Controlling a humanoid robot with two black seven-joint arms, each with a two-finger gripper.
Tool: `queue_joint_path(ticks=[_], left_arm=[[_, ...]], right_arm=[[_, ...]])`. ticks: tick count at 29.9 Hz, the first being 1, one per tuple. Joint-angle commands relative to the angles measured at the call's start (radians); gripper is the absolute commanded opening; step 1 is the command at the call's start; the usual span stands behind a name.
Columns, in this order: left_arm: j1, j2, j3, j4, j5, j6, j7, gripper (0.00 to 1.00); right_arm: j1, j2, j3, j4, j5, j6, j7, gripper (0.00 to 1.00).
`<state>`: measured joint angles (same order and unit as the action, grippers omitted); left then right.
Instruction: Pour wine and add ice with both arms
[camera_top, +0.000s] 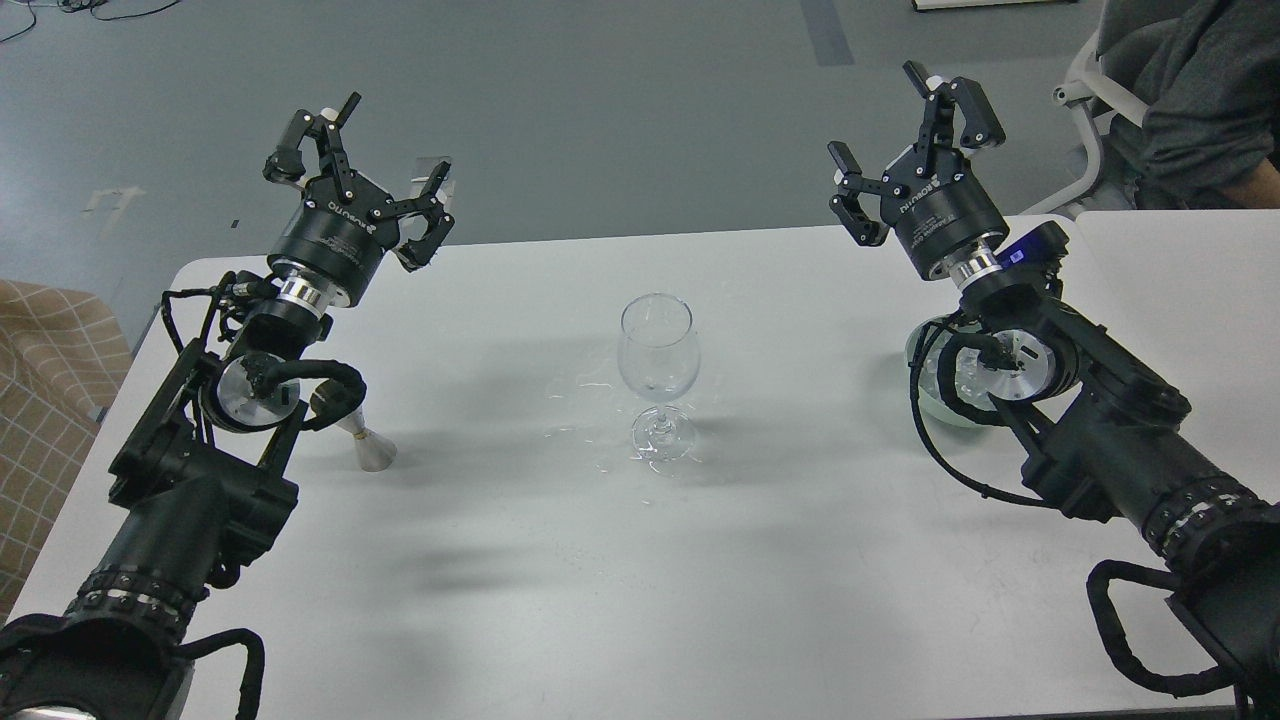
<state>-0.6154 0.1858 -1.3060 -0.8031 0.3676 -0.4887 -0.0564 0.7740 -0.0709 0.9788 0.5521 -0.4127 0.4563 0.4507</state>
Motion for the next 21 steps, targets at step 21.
queue_joint_path(ticks=[21], left_arm=[[-0.001,0.0,0.002,-0.021,0.001,0.0,0.027,0.98]], right_arm=[[0.002,0.0,-0.002,0.0,-0.003,-0.002,0.0,1.0]])
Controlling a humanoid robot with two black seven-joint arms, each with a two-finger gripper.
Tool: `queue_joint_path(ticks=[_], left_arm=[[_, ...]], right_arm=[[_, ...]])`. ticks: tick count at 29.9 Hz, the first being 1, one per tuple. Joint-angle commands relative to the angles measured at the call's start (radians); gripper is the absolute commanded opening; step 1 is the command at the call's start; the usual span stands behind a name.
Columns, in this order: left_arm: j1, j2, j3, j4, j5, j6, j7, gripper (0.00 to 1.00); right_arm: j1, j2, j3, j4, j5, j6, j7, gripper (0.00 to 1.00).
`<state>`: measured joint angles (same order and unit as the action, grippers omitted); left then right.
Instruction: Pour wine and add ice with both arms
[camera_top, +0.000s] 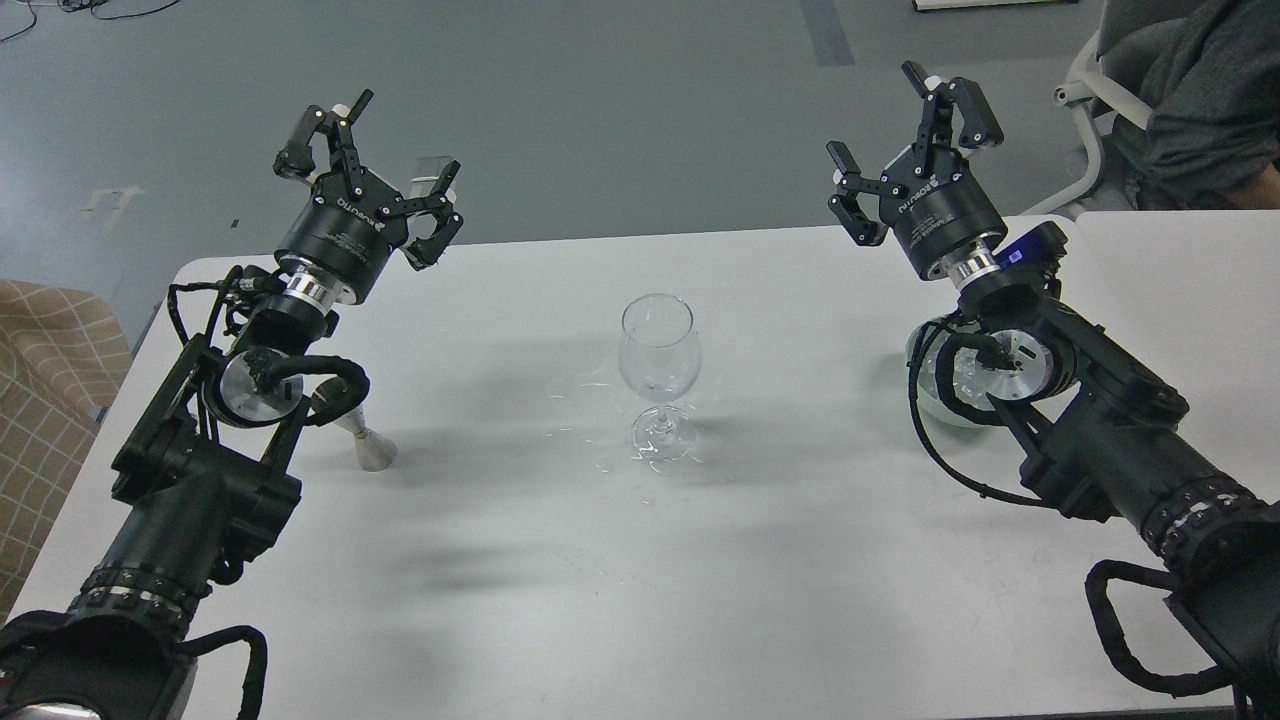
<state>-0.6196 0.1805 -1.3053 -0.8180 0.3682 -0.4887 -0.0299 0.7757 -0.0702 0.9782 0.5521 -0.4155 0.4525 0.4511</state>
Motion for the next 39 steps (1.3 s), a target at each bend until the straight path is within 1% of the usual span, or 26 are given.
queue_joint_path(ticks=[1,7,11,14,15,18,20,21,23,24,25,26,27,29,30,32,34,35,36,37,38,39], left_arm=[[0.003,0.008,0.001,-0.006,0.0,0.0,0.001,0.98],[0.0,0.01,0.001,-0.006,0.0,0.0,0.004,0.98],[0.0,0.02,-0.002,-0.023,-0.003,0.0,0.019,0.98],[0.015,0.039,-0.012,-0.084,-0.015,0.0,0.068,0.98],[0.018,0.051,-0.017,-0.108,-0.017,0.0,0.097,0.98],[0.037,0.062,-0.034,-0.135,-0.024,0.0,0.139,0.98],[0.049,0.065,-0.042,-0.159,-0.034,0.01,0.146,0.98],[0.058,0.077,-0.048,-0.185,-0.041,0.033,0.153,0.98],[0.072,0.097,-0.055,-0.216,-0.052,0.051,0.165,0.98],[0.09,0.118,-0.058,-0.251,-0.066,0.064,0.185,0.97],[0.113,0.135,-0.058,-0.291,-0.09,0.073,0.218,0.96],[0.126,0.143,-0.06,-0.312,-0.106,0.081,0.241,0.95],[0.153,0.155,-0.068,-0.36,-0.141,0.102,0.292,0.94],[0.182,0.163,-0.087,-0.403,-0.178,0.133,0.327,0.94],[0.211,0.166,-0.118,-0.452,-0.198,0.163,0.347,0.94],[0.263,0.168,-0.173,-0.522,-0.206,0.194,0.363,0.94],[0.331,0.166,-0.232,-0.588,-0.207,0.208,0.392,0.94],[0.381,0.165,-0.265,-0.636,-0.215,0.216,0.418,0.94],[0.408,0.163,-0.282,-0.661,-0.219,0.22,0.433,0.94],[0.432,0.162,-0.299,-0.681,-0.225,0.225,0.442,0.94],[0.486,0.158,-0.327,-0.722,-0.238,0.232,0.45,0.94],[0.512,0.157,-0.339,-0.74,-0.244,0.234,0.45,0.94]], right_arm=[[0.001,0.0,-0.001,0.0,0.0,0.002,0.0,1.0],[0.004,0.0,-0.001,0.0,0.0,0.002,-0.002,1.0],[0.005,0.0,-0.001,0.0,0.0,0.002,-0.002,1.0],[0.005,0.0,-0.001,0.0,0.0,0.002,-0.002,1.0],[0.005,0.0,-0.001,0.0,0.0,0.002,-0.002,1.0],[0.005,0.0,-0.001,0.0,0.0,0.002,-0.002,1.0],[0.005,0.0,-0.001,0.0,0.0,0.002,-0.002,1.0],[0.004,0.0,-0.001,0.0,0.0,0.002,0.0,1.0],[0.004,0.0,-0.001,0.0,0.0,0.002,-0.002,1.0],[0.004,0.0,-0.001,0.0,0.0,0.002,-0.002,1.0],[0.004,0.0,-0.001,0.0,0.0,0.002,-0.002,1.0],[0.004,0.0,-0.001,0.0,0.0,0.002,0.0,1.0],[0.002,-0.002,-0.001,0.002,0.0,0.002,-0.002,1.0],[0.001,-0.002,-0.001,0.002,0.0,0.002,-0.002,1.0],[-0.001,-0.002,-0.001,0.002,0.0,0.002,-0.002,1.0],[-0.003,-0.003,-0.001,0.003,0.0,0.002,-0.002,1.0],[-0.004,-0.007,-0.001,0.003,0.0,0.002,-0.002,1.0],[-0.004,-0.007,-0.001,0.005,0.0,0.002,-0.002,1.0],[-0.006,-0.007,-0.001,0.005,0.0,0.002,0.0,1.0],[-0.006,-0.007,-0.001,0.005,0.0,0.002,-0.002,1.0],[-0.006,-0.005,-0.001,0.005,0.0,0.002,-0.002,1.0],[-0.006,-0.005,-0.001,0.005,0.0,0.002,-0.002,1.0]])
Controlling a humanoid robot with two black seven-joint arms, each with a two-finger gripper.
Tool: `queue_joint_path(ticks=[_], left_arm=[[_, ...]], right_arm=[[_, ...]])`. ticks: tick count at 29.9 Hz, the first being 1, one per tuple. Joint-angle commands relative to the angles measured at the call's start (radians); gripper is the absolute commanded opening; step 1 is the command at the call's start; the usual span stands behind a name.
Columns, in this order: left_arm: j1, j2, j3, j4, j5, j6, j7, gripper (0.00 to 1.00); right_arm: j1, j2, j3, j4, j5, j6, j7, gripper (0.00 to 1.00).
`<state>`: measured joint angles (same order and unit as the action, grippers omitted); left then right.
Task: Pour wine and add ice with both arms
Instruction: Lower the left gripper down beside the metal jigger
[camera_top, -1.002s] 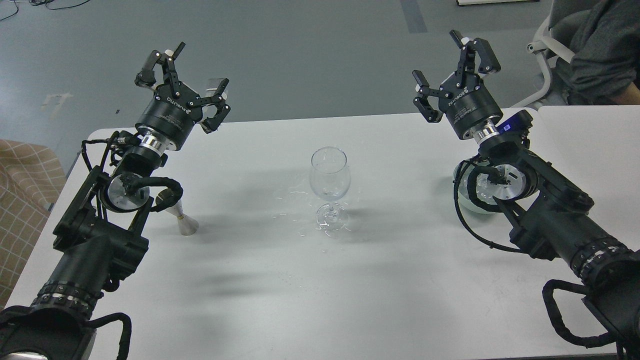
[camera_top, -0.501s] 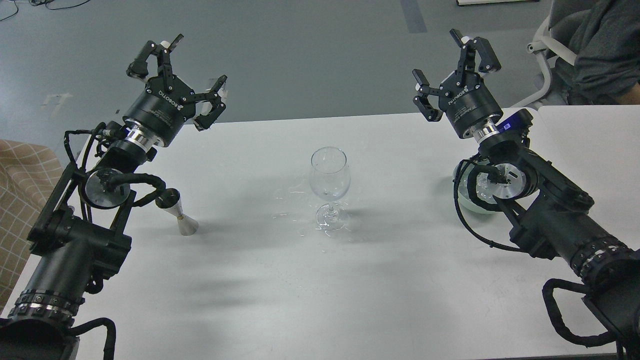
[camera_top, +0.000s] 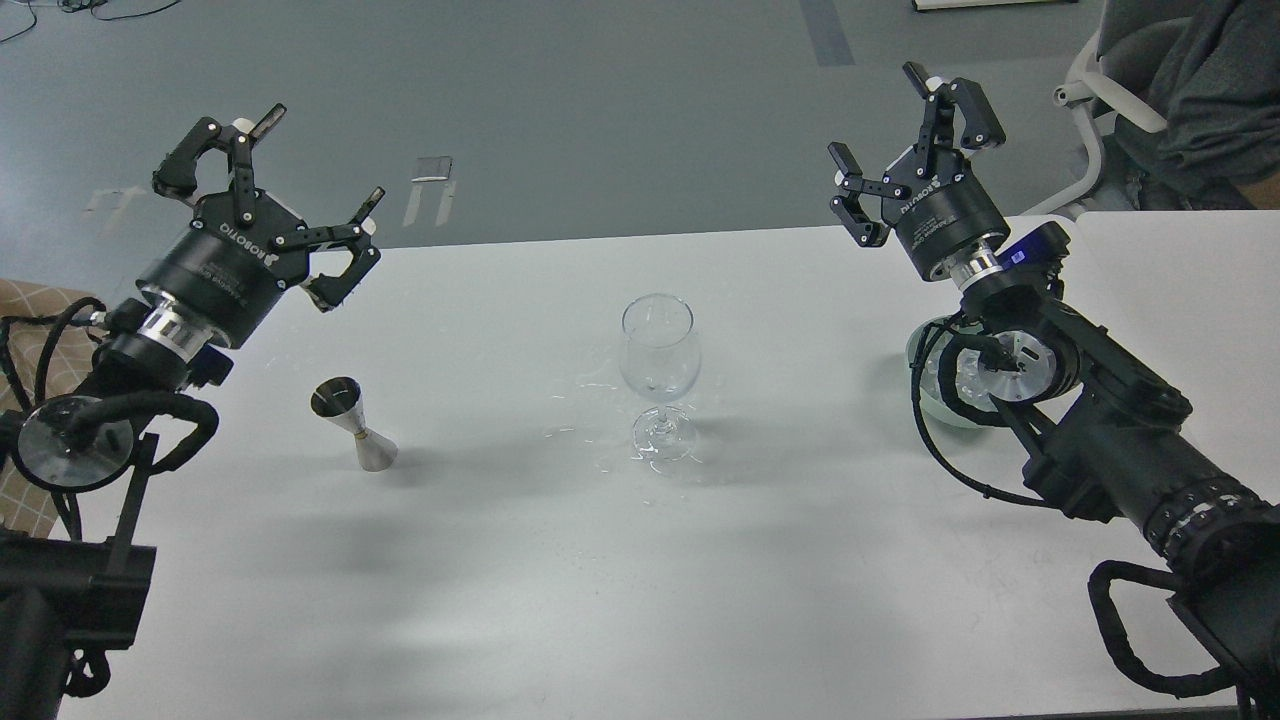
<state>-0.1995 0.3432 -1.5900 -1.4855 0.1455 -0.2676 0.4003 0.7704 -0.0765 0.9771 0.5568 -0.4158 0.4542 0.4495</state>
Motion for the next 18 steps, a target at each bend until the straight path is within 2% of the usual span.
queue_joint_path(ticks=[1,6,11,15,18], left_arm=[[0.142,-0.006,-0.077,-0.1,-0.035,0.016,0.02,0.94],[0.323,-0.012,-0.165,-0.162,-0.107,0.018,0.022,0.94],[0.475,-0.024,-0.197,-0.194,-0.153,0.001,0.022,0.94],[0.549,-0.075,-0.197,-0.191,-0.153,-0.01,0.025,0.94],[0.575,-0.122,-0.191,-0.182,-0.153,-0.01,0.046,0.95]], right_arm=[[-0.002,0.004,0.0,-0.001,0.0,0.0,0.0,1.0],[-0.006,0.006,-0.001,-0.001,0.0,0.0,0.001,1.0],[-0.006,0.006,-0.003,-0.001,0.0,0.0,0.0,1.0],[-0.005,0.006,-0.003,-0.003,0.0,0.0,0.0,1.0],[-0.003,0.006,-0.003,-0.003,0.0,-0.002,0.0,1.0]])
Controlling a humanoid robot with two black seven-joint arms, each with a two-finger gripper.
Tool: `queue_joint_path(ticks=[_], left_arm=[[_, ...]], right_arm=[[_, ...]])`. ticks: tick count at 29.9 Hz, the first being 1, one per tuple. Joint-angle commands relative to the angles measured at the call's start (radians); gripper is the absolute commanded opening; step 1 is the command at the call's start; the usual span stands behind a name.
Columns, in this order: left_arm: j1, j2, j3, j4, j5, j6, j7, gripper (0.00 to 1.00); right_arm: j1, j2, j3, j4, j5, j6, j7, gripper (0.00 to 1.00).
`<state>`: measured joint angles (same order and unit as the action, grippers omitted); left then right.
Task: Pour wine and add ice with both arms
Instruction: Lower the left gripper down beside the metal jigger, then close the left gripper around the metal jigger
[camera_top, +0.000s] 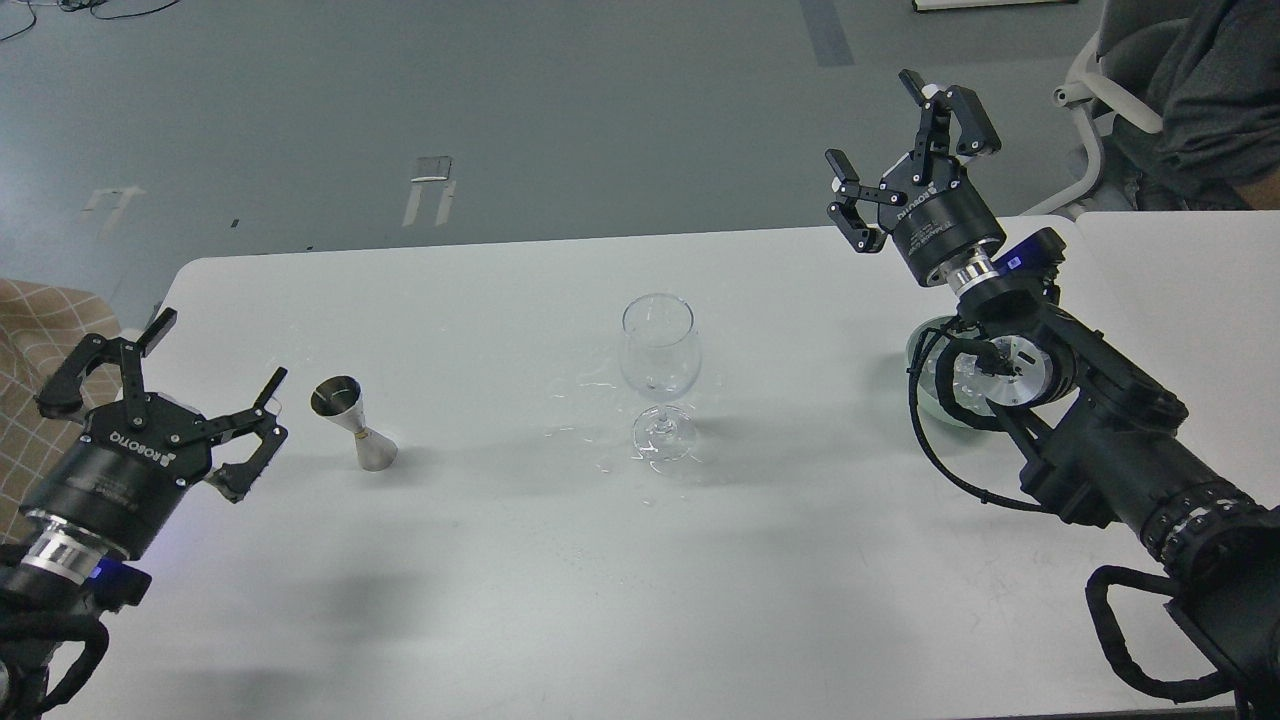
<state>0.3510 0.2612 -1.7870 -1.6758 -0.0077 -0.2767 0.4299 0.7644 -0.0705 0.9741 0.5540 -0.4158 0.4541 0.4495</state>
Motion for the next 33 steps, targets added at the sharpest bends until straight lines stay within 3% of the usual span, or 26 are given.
queue_joint_path(ticks=[1,4,12,23,33], left_arm=[[0.026,-0.066,0.011,0.013,0.0,-0.003,0.036,0.95],[0.022,-0.135,0.017,0.059,0.011,-0.004,0.059,0.96],[-0.036,-0.169,0.034,0.188,0.015,-0.004,0.059,0.97],[-0.145,-0.183,0.064,0.329,0.029,-0.003,0.044,0.97],[-0.253,-0.194,0.084,0.449,0.063,-0.001,0.004,0.97]], right_arm=[[0.003,0.0,0.0,0.0,0.0,-0.002,0.0,1.0],[0.003,0.0,-0.002,0.0,-0.001,-0.002,0.0,1.0],[0.001,-0.005,-0.002,0.0,-0.001,-0.003,0.0,1.0],[-0.004,-0.009,-0.002,0.0,-0.001,-0.003,0.0,1.0],[-0.005,-0.009,-0.002,0.0,-0.003,-0.017,0.0,1.0]])
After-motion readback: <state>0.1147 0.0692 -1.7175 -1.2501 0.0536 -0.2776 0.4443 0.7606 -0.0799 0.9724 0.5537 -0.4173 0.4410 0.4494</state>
